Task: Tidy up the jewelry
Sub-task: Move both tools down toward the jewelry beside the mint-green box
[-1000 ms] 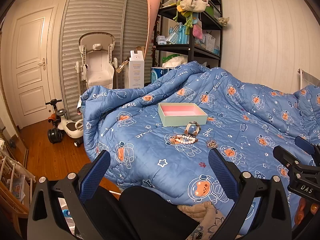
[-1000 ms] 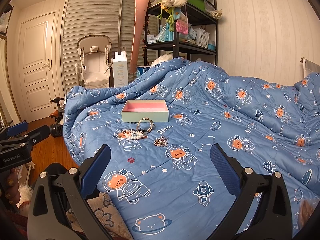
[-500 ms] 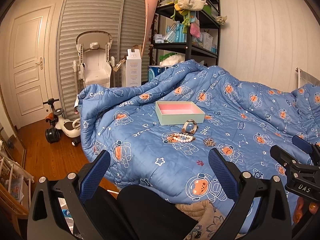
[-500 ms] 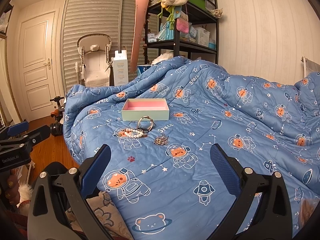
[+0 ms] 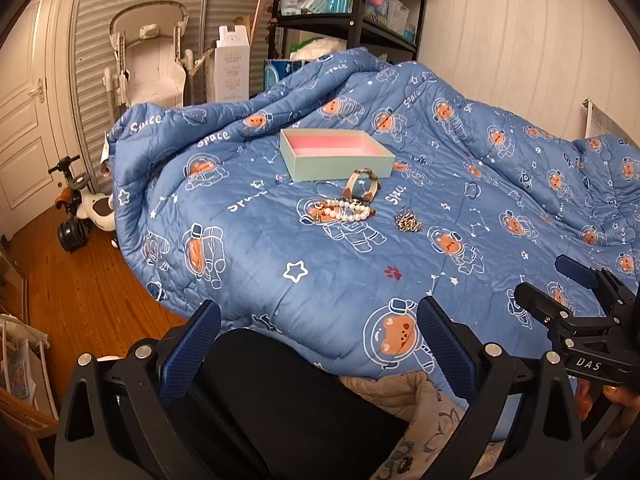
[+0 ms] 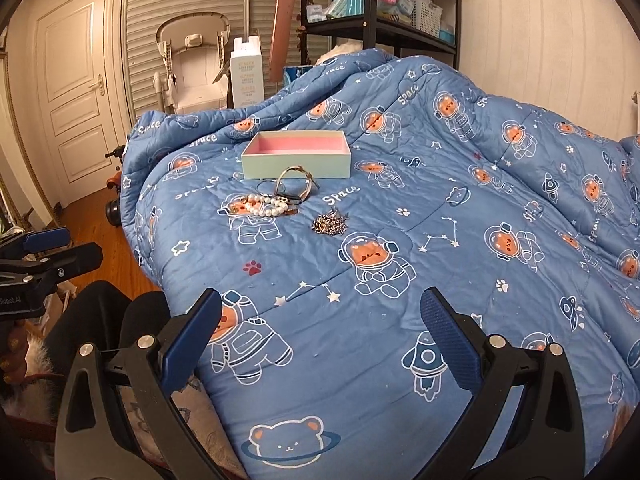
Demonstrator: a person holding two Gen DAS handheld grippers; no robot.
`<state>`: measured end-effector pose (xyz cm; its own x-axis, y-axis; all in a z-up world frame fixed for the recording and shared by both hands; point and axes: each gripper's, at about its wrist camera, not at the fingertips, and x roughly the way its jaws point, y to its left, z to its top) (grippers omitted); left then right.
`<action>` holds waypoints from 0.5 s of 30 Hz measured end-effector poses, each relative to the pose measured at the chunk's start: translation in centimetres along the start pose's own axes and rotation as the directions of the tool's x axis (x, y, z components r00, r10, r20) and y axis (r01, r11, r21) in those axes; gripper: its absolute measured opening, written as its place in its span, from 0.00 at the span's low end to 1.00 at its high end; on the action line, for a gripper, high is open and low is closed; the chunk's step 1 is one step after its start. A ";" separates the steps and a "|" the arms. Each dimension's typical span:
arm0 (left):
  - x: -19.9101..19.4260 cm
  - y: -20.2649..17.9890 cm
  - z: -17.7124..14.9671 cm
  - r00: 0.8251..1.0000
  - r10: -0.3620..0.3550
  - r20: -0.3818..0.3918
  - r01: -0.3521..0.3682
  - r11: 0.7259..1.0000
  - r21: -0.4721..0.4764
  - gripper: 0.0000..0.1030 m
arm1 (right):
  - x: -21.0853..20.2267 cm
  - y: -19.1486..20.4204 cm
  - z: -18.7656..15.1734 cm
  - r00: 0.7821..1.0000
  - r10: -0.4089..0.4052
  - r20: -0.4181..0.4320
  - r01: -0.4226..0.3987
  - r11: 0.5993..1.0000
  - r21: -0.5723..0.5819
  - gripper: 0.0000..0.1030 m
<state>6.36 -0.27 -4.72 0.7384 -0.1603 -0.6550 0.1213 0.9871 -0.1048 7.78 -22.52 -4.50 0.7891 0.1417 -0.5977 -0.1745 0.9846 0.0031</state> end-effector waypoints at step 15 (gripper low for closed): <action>9.8 1.6 1.6 0.989 -0.018 -0.150 0.022 0.999 0.027 0.93 | 11.5 -4.4 2.4 0.964 0.142 -0.227 -0.124 0.988 0.092 0.86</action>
<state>14.91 -0.29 -10.11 0.6285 -0.1758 -0.7577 0.1558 0.9828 -0.0988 19.04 -24.97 -9.45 0.6020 0.2528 -0.7574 -0.2159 0.9648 0.1505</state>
